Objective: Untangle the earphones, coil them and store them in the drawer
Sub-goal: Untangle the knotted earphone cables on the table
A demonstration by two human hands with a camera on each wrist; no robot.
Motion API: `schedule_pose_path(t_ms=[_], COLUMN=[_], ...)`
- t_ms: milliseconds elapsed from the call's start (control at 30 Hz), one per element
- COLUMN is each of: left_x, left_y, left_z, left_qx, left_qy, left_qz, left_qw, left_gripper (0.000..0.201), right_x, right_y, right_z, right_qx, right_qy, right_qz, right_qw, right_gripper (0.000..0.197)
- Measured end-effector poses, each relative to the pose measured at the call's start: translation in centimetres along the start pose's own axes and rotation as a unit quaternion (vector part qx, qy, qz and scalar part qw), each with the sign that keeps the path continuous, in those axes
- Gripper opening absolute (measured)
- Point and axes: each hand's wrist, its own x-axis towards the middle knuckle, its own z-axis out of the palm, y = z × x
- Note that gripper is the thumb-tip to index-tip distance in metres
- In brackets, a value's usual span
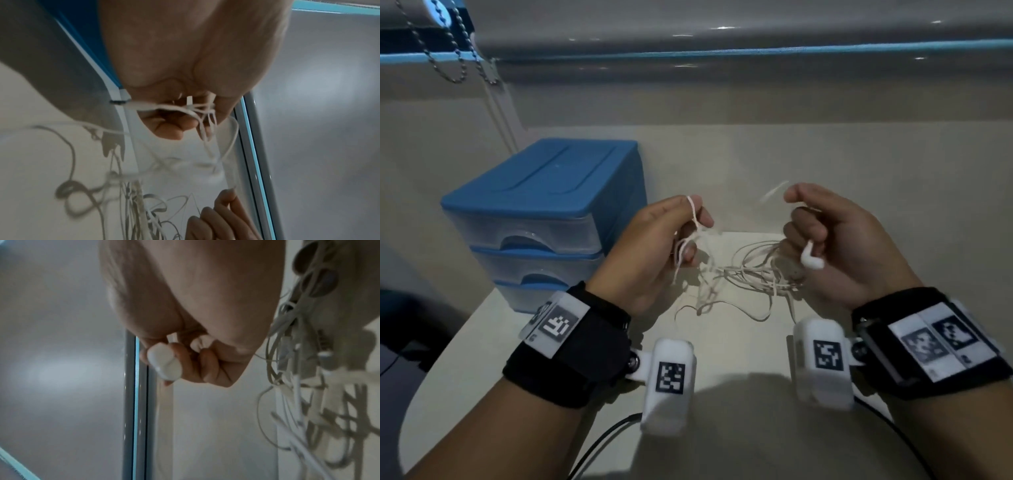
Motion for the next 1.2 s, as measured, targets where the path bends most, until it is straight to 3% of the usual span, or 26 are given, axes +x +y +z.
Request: schedule_pose_path(t_ms=[267, 667, 1033, 1200], left_x=[-0.1, -0.9, -0.8, -0.9], left_y=[0.1, 0.7, 0.6, 0.7], left_z=[-0.4, 0.2, -0.1, 0.0], left_qx=[-0.001, -0.035, -0.103, -0.099], left_qy=[-0.025, -0.033, -0.012, -0.030], left_qz=[0.020, 0.021, 0.028, 0.032], left_qw=[1.000, 0.999, 0.994, 0.994], left_gripper=[0.034, 0.039, 0.052, 0.052], right_x=[-0.6, -0.4, -1.9, -2.1], right_y=[-1.7, -1.5, -0.4, 0.1], right_z=[-2.1, -1.9, 0.0, 0.4], right_qx=[0.061, 0.088, -0.014, -0.214], right_qy=[0.095, 0.109, -0.048, -0.088], right_qz=[-0.067, -0.107, -0.045, -0.023], right_qw=[0.991, 0.984, 0.998, 0.973], right_gripper=[0.016, 0.020, 0.016, 0.036])
